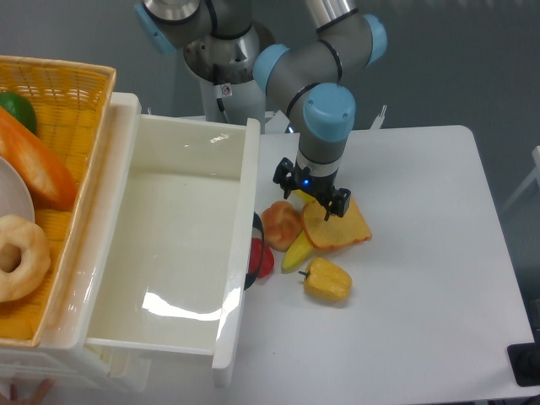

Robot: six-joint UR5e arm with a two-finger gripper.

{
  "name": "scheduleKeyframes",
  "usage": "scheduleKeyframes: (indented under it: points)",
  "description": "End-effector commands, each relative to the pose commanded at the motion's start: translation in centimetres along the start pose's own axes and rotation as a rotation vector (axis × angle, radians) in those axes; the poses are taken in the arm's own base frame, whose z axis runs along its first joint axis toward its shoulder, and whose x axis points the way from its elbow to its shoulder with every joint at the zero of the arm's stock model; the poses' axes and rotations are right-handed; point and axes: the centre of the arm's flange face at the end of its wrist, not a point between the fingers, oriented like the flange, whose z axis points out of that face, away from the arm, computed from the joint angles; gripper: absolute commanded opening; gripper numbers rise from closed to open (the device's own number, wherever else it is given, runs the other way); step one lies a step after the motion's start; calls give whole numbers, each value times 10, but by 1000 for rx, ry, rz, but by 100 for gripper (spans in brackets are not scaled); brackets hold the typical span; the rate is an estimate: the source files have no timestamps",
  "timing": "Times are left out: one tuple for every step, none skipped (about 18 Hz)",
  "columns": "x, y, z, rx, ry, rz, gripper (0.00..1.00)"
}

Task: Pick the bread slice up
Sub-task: 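Close the gripper on the edge of the bread slice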

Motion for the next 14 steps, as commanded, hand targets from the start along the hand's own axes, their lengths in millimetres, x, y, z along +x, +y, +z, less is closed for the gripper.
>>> scheduleKeyframes:
  points:
    - [-1,-2,1,-1,-1,-6,100]
    - [0,-4,1,-6,-3,-5,100]
    - [0,-4,3,-14,-2,-3,100]
    - [0,-4,5,-23,-2,-2,99]
    - [0,-4,6,-25,-2,-2,95]
    - [0,-4,5,-24,-3,0,83]
    - [-1,-5,4,-24,-4,1,61]
    - [-1,-6,3,-24,-6,3,48]
    - [-1,-6,3,-24,-8,6,35]
    - [-2,-5,2,-24,-8,9,25]
    - [-3,-6,1,-22,-10,9,14]
    - [-3,-6,0,-21,-10,12,5]
    - [-5,-6,-1,-20,-12,14,0]
    - [-6,-6,-3,-19,-14,15,0]
